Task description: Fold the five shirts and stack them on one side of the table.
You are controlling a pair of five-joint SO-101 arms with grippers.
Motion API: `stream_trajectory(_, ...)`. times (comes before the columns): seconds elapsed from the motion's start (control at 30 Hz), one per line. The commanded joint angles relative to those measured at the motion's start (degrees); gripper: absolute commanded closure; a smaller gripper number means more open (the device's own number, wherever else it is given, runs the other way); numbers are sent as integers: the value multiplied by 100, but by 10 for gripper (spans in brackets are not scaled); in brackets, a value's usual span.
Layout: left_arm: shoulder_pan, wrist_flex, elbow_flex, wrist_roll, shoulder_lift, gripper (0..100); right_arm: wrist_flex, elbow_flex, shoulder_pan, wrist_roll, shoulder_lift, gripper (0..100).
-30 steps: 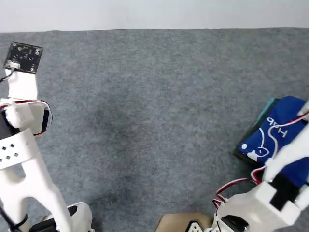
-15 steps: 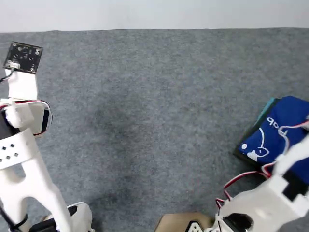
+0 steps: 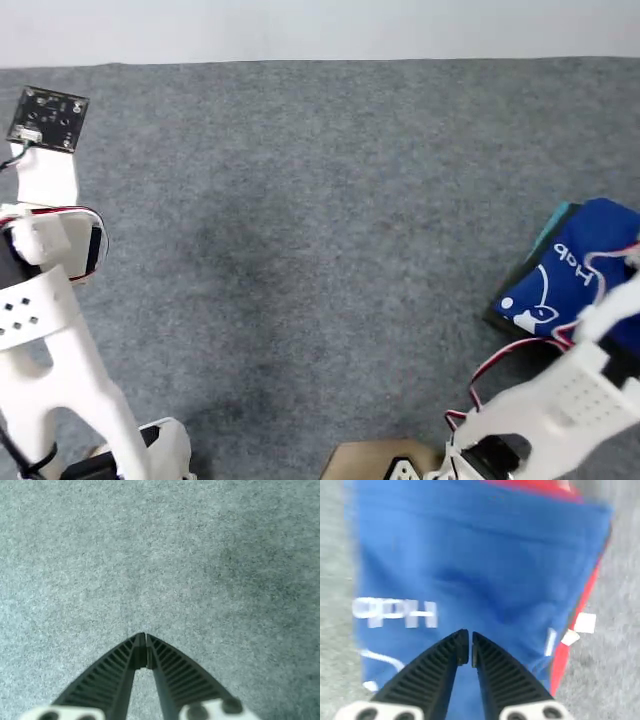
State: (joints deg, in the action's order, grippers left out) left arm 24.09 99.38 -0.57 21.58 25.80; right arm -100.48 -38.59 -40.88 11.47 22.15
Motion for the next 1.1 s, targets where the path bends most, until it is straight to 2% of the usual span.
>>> stream_trajectory(0.0, -44, 62, -13, 70, 149, 994, -233, -149, 497, 26, -743, 990)
stream_trajectory(0.17, -26, 62, -13, 70, 149, 994, -180, 800, 1121, 18, -585, 990)
stream_trajectory(0.33, -26, 62, -13, 70, 149, 994, 145, 1705, 1675, 9, 224, 990)
stream_trajectory(0.5, -26, 62, -4, 70, 149, 994, 409, 1749, 1921, -431, 514, 990)
stream_trajectory(0.63, -26, 62, -4, 70, 149, 994, -13, 1433, 2132, -536, 75, 990)
stream_trajectory(0.77, -26, 62, -4, 70, 149, 994, -242, 1257, 2141, -519, -646, 990)
stream_trajectory(0.87, -18, 62, -4, 70, 149, 994, -242, 1451, 1815, -492, -1262, 990)
stream_trajectory(1.07, -26, 62, -4, 70, 149, 994, -242, 2690, 1191, -9, -2246, 990)
